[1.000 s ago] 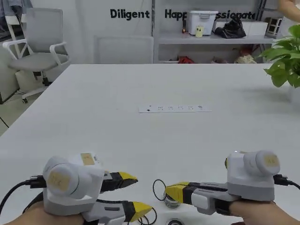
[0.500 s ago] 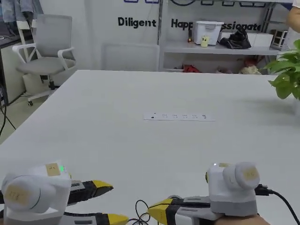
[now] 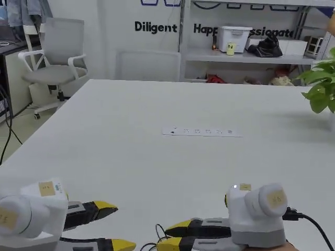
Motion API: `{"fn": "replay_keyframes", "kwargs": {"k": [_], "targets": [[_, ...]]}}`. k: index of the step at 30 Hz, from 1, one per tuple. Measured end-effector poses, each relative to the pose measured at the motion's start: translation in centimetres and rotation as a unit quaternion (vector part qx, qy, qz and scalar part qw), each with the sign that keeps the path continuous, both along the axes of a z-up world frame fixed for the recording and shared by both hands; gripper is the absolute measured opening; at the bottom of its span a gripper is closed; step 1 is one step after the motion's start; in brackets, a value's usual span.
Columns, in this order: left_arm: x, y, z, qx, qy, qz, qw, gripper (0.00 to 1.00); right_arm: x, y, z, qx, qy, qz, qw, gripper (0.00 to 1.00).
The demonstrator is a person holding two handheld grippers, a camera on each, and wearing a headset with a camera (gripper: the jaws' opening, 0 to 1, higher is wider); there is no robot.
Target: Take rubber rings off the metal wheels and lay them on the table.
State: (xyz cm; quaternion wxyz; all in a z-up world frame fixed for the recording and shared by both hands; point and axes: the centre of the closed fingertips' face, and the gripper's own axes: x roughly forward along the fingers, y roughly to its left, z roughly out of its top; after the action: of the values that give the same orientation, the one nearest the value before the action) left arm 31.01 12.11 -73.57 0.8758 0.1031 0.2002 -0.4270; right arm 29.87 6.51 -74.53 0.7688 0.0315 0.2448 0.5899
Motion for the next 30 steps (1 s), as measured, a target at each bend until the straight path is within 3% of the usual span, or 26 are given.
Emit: {"fn": "replay_keyframes", "kwargs": {"k": [7,17,30], "targets": [[-0.8,-0.5,0.1,0.004,-0.004,-0.015,0.9999,0.52,-0.5,-1.5,0.1,-0.019,-0.023,0.009,0.9995,0.28],[-1.3,-0.6,0.2,0.011,-0.005,-0.023,0.9997,0.52,-0.8,-3.4,0.8,-0.022,-0.042,-0.001,0.9989,0.36],[-1.8,-0.3,0.6,0.010,-0.009,-0.021,0.9997,0.52,-1.2,-3.1,2.0,-0.011,-0.051,-0.003,0.9986,0.37]]}}
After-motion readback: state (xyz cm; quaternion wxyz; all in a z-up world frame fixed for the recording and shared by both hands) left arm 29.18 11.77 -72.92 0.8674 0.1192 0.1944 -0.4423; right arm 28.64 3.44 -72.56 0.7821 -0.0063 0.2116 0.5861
